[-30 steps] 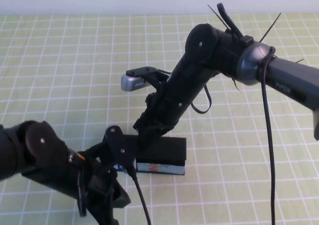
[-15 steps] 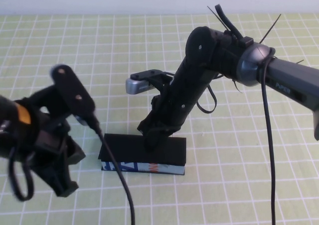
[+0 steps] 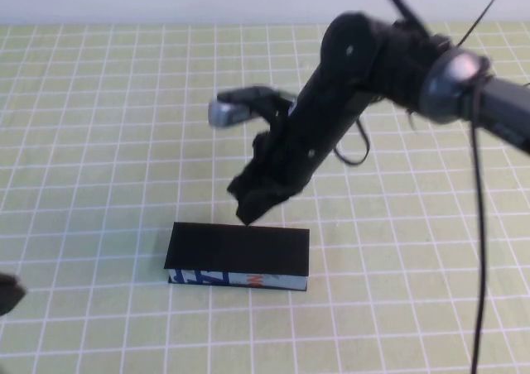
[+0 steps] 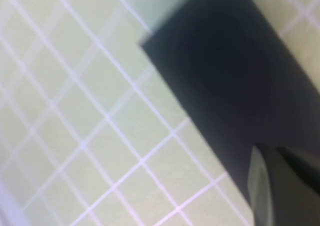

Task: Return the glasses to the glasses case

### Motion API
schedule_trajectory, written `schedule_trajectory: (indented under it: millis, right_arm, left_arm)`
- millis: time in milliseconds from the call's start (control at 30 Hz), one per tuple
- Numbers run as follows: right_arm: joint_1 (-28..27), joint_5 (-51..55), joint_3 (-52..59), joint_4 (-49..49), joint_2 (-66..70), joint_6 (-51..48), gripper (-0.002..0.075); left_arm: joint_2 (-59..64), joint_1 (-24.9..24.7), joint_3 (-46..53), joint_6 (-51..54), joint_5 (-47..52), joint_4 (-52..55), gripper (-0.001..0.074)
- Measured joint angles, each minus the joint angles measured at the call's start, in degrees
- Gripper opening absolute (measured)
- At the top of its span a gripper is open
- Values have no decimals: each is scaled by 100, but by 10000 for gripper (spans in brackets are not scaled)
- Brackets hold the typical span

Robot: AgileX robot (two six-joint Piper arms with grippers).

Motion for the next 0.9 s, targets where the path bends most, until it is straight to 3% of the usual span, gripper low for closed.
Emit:
schedule_trajectory:
  millis: [167,533,667,900]
  right_arm:
    - [0,12,0,-326,-1153,173,-16]
    - [0,-255,176,-2143,-4168,1152,-16]
    - [0,-755,1067,-2402,-5417,1215,-16]
    - [0,-1919,3809,-2596,-7624,1340,-16]
  left_arm:
    - [-879,0,-22,-428,334,161,-3]
    - [-1784,0,-31,-1887,415,171,-3]
    - [-1788,0,-31,-2205,147,160,-3]
    - [-1797,0,-31,-2303,-426,128,-3]
